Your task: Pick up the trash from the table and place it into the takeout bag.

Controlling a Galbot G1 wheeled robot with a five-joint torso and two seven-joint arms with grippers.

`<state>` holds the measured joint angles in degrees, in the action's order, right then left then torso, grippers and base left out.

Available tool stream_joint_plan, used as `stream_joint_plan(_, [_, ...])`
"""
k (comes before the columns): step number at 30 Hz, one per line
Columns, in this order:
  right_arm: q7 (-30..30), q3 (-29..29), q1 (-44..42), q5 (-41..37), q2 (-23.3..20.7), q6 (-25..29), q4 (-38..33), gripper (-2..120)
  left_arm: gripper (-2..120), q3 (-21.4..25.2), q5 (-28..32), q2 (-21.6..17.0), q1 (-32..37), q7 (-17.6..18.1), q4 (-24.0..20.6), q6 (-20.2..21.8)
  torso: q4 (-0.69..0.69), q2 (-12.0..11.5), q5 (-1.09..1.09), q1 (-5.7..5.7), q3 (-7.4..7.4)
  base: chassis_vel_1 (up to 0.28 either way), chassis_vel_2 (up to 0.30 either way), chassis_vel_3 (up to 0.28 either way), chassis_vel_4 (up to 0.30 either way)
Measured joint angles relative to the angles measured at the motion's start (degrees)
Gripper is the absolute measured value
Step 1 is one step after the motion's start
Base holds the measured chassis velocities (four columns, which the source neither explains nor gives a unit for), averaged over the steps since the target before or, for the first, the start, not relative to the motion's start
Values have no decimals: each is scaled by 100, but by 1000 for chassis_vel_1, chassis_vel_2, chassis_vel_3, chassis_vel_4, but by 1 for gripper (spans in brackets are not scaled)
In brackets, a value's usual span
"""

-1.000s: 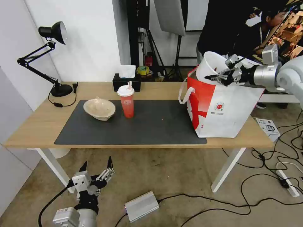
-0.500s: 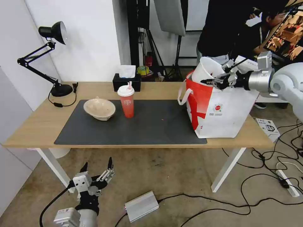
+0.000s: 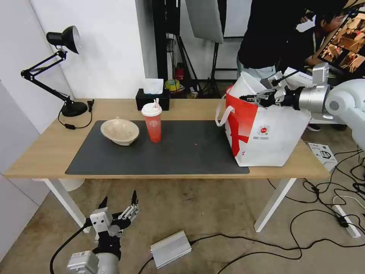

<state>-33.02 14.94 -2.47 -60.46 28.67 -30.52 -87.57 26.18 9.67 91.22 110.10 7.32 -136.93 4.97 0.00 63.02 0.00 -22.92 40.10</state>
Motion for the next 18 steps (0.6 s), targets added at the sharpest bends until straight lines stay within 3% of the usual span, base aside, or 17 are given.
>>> stream_joint_plan(9, [6,-32,16,19,-74,3,-27,54,100,-16,-39,0,8,2,0,2,0,0,0,0,0,0,0,0,0])
stream_joint_plan(12, [6,-36,31,41,-104,5,-46,70,100,-37,-69,1,15,1,0,2,0,0,0,0,0,0,0,0,0])
stream_joint_plan(18, [16,-13,119,62,-125,6,-66,87,100,-38,-91,1,27,2,-15,-3,0,0,0,0,0,0,0,0,0])
